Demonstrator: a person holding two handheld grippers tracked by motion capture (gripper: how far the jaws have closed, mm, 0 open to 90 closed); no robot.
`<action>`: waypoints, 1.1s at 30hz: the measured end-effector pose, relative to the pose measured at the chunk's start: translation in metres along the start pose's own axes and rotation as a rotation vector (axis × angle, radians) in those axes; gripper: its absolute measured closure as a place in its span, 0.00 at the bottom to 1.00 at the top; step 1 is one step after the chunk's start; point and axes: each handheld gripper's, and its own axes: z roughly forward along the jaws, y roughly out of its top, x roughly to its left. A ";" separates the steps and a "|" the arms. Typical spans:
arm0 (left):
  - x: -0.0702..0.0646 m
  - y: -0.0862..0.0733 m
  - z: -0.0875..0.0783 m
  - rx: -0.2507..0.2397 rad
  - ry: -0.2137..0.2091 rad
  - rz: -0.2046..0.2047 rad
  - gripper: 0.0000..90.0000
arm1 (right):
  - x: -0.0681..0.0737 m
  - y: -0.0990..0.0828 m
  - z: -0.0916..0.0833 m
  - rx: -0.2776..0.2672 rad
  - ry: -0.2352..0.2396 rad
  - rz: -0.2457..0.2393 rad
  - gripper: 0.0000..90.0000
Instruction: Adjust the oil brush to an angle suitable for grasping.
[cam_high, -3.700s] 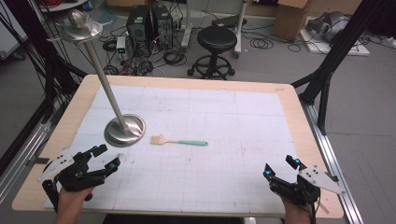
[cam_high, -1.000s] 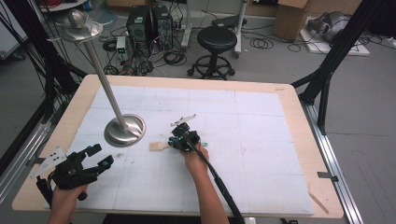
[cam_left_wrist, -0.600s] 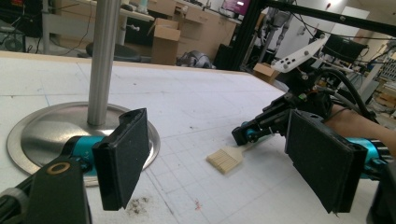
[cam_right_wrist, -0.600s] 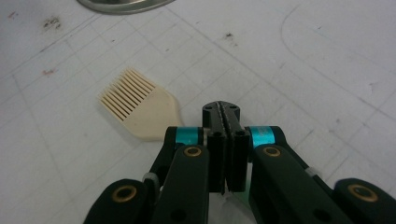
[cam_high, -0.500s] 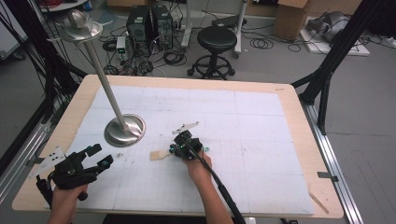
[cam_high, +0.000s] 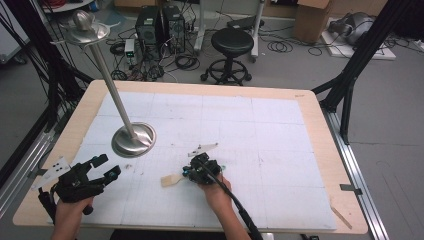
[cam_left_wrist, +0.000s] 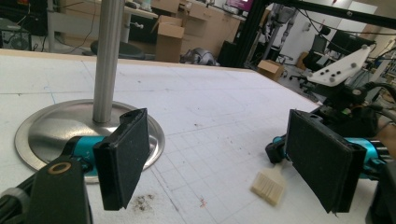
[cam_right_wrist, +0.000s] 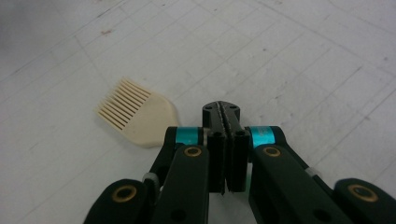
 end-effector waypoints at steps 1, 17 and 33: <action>0.000 0.000 0.000 0.003 -0.001 0.005 0.25 | 0.001 -0.002 -0.001 -0.003 0.006 0.002 0.99; -0.003 -0.001 0.003 0.021 0.001 0.018 0.25 | -0.059 -0.043 -0.078 -0.091 -0.243 0.086 0.98; -0.003 -0.002 0.004 0.034 0.002 0.027 0.25 | -0.065 -0.055 -0.069 -0.082 -0.247 0.083 0.99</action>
